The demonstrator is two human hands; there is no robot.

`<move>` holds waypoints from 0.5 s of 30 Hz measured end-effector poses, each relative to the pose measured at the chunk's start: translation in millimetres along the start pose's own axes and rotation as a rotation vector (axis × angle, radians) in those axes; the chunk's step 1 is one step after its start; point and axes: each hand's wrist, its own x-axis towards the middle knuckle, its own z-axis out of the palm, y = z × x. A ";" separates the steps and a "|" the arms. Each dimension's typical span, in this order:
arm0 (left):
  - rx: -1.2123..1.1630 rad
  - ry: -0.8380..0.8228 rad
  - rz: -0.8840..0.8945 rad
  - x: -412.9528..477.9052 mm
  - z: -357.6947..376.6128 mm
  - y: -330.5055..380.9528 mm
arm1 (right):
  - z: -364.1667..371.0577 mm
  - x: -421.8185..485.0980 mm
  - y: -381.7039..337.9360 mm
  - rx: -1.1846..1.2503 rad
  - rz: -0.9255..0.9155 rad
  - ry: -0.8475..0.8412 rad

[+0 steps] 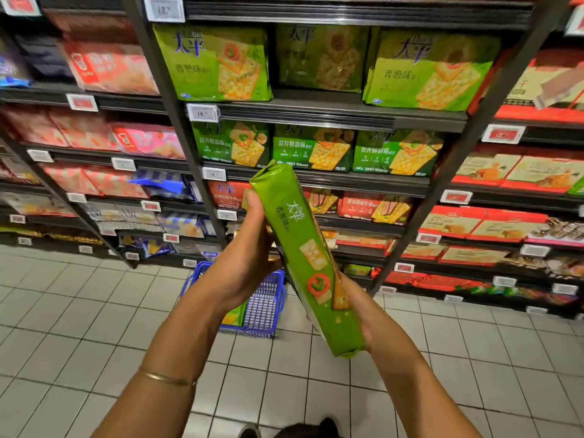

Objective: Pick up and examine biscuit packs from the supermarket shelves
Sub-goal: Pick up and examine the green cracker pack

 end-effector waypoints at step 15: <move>0.248 -0.022 0.055 -22.1 -93.2 -19.5 | -21.3 -40.2 -44.0 -0.357 -0.634 0.109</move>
